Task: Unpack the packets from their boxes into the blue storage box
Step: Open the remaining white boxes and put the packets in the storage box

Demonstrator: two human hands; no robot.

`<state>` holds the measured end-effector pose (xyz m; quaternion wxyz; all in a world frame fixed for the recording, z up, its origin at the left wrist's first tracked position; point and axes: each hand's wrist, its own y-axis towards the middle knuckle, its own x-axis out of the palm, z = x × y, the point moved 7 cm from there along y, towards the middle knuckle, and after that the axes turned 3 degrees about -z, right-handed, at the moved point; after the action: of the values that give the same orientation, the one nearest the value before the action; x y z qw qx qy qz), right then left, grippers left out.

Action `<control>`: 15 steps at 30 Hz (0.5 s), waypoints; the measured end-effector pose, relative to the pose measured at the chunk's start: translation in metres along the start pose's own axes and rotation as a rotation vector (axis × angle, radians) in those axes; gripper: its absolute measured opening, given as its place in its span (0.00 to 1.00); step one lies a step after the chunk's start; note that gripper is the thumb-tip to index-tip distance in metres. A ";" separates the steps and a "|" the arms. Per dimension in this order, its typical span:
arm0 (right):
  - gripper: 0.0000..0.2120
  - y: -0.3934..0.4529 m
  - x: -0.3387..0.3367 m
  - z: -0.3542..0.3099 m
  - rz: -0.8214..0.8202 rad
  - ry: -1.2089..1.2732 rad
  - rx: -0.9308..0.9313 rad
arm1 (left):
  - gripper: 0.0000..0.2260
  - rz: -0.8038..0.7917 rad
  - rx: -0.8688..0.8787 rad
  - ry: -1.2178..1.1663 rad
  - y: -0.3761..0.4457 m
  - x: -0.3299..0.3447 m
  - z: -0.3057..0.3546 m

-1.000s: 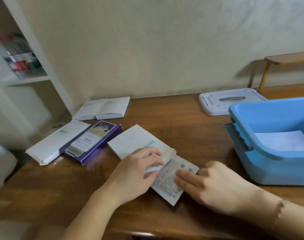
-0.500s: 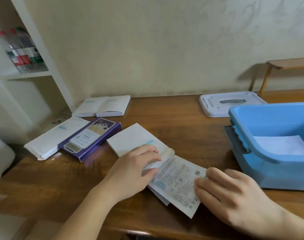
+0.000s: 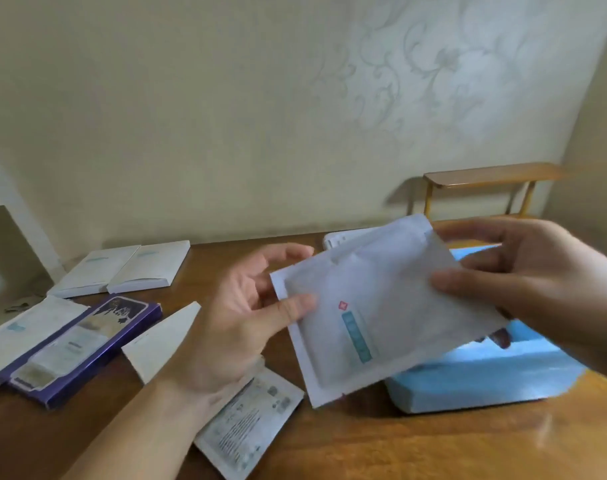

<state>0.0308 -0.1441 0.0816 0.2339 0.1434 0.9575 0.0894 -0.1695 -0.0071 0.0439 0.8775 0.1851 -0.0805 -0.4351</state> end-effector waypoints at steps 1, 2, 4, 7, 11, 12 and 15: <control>0.28 0.002 -0.011 0.007 0.015 0.014 0.054 | 0.17 0.003 0.012 0.043 0.017 0.010 0.003; 0.30 0.006 -0.026 0.015 0.064 0.009 0.094 | 0.15 -0.001 0.013 0.095 0.033 0.021 0.004; 0.30 0.014 -0.055 0.032 0.150 -0.040 0.157 | 0.14 -0.019 -0.026 0.244 0.066 0.043 -0.002; 0.27 0.019 -0.082 0.064 0.122 -0.067 0.283 | 0.14 -0.128 -0.102 0.630 0.106 0.070 -0.016; 0.31 0.015 -0.087 0.097 0.027 -0.170 0.472 | 0.07 -0.333 -0.165 1.112 0.128 0.098 -0.035; 0.33 0.016 -0.084 0.101 -0.011 -0.247 0.517 | 0.06 -0.356 -0.169 1.202 0.130 0.103 -0.037; 0.41 0.022 -0.065 0.104 -0.136 -0.441 0.580 | 0.04 -0.379 -0.125 1.486 0.131 0.113 -0.042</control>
<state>0.1405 -0.1327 0.0239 0.3899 0.1554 0.8769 -0.2344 0.0077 -0.0137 0.0545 0.6204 0.3895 0.5881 -0.3429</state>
